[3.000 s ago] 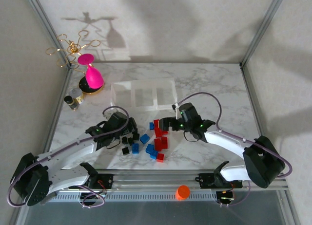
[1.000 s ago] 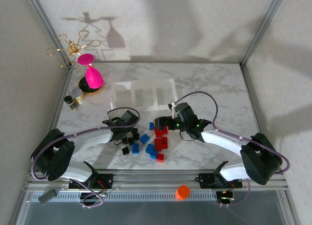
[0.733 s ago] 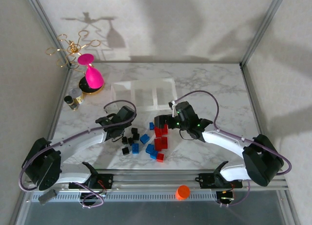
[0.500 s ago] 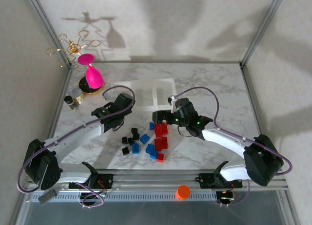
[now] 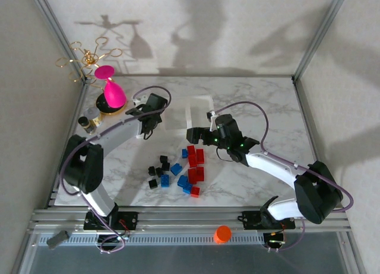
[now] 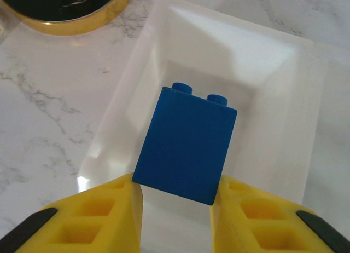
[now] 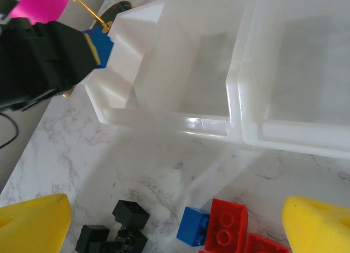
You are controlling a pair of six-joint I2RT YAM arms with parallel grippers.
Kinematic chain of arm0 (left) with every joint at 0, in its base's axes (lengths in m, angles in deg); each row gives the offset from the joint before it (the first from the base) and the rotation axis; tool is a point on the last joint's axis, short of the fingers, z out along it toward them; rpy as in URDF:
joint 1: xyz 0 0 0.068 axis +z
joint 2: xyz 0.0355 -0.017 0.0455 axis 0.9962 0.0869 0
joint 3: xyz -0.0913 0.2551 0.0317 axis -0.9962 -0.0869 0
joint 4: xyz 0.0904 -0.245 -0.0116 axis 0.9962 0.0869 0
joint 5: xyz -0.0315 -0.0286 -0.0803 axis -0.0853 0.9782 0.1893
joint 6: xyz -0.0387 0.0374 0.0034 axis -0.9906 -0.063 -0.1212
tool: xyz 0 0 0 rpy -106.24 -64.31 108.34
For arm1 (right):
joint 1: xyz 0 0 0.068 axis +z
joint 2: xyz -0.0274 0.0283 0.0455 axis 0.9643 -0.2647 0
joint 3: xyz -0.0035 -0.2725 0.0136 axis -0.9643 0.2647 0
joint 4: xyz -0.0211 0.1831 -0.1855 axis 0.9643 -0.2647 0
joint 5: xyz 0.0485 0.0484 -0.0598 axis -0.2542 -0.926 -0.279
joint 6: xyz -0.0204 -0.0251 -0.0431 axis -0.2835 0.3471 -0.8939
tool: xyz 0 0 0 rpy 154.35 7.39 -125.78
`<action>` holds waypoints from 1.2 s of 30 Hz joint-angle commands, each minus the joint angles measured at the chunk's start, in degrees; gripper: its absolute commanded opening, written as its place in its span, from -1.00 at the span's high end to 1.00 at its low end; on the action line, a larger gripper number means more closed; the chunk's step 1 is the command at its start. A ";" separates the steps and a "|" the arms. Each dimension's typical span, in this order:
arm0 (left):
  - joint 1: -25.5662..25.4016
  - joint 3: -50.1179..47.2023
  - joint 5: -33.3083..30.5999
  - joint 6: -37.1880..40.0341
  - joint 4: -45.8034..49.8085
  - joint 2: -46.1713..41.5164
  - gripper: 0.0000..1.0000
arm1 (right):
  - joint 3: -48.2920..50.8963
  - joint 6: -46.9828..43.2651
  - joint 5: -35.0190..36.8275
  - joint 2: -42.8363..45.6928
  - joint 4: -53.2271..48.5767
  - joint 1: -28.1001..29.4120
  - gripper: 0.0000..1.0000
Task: Sort the legos into containers by color
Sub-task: Place the lego in the container.
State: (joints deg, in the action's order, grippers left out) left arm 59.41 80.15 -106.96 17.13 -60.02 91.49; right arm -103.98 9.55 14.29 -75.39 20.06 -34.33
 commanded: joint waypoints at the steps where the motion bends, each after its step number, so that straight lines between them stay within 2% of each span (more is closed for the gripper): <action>1: 0.38 3.75 1.02 2.71 -1.29 3.90 0.31 | -0.14 0.97 0.35 -0.66 1.51 -0.23 -0.98; 5: 0.75 5.98 0.54 2.06 -0.60 8.69 0.31 | 0.14 1.19 0.36 -0.44 1.27 -0.26 -0.98; 9: 0.95 6.43 1.09 1.83 -0.77 9.94 0.22 | 0.40 0.83 0.45 0.70 0.83 -1.98 -0.98; 15: 0.96 6.38 1.86 2.44 -0.51 8.78 -0.12 | 0.32 0.27 0.55 1.78 0.44 -2.61 -0.98; 17: 0.95 6.52 1.38 2.45 0.10 8.04 -0.17 | -0.07 -0.04 0.53 1.93 0.23 -2.76 -0.98; 28: -1.03 0.72 6.13 1.54 -0.16 -4.54 -0.16 | -0.60 -2.12 -0.52 3.92 -4.34 -5.55 -0.98; 36: -8.13 -7.91 11.78 -0.25 -0.04 -13.21 -0.17 | 3.40 -1.88 -2.91 6.40 -7.70 -6.46 -0.98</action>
State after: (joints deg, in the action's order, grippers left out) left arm 53.53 74.90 -98.64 17.98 -61.71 80.10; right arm -102.65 8.41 13.26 -70.54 14.66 -40.65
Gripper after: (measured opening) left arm 0.583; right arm 0.989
